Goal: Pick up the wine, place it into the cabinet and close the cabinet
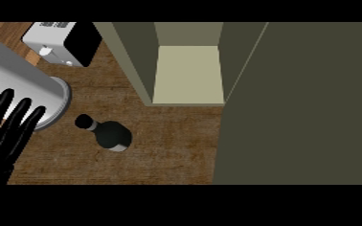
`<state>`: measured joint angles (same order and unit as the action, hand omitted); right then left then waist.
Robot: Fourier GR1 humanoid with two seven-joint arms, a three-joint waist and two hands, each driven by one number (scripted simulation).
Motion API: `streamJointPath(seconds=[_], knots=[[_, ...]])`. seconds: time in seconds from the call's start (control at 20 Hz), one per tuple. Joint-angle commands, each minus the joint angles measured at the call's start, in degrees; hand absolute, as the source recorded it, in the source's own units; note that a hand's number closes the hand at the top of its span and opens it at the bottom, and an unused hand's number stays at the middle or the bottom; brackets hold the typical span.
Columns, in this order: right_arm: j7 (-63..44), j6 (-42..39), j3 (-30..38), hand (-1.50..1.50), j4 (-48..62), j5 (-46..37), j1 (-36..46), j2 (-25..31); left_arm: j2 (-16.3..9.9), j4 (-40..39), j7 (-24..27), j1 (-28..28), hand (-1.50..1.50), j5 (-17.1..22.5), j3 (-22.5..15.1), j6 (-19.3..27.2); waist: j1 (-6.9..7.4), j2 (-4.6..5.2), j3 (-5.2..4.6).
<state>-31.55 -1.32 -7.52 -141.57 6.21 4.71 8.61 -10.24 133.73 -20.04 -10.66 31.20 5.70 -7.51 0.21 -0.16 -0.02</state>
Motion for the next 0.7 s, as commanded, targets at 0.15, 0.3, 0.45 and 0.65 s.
streamJointPath(seconds=[0.15,0.3,0.45,0.65], knots=[[-11.77,4.16,2.55,-1.5,-7.05,2.24,7.58,0.7,1.54,9.14,-5.51,0.02,-1.5,-2.17,-3.47,4.98,-0.07,-0.06,0.01],[-15.11,5.04,2.93,-1.5,-7.95,2.14,10.24,1.27,-0.3,6.41,-5.9,1.36,-1.5,-0.1,-0.47,3.79,-0.08,-0.05,-0.01],[-17.26,6.29,3.5,-1.5,-6.17,1.28,14.14,1.22,-1.49,4.29,-6.0,2.13,-1.5,2.82,2.98,2.72,0.03,-0.02,-0.02],[-17.47,4.73,3.12,-1.5,-11.65,3.05,9.09,1.18,-0.13,-0.75,-4.88,7.72,-1.5,-3.87,-0.51,6.03,-0.74,0.0,0.04]])
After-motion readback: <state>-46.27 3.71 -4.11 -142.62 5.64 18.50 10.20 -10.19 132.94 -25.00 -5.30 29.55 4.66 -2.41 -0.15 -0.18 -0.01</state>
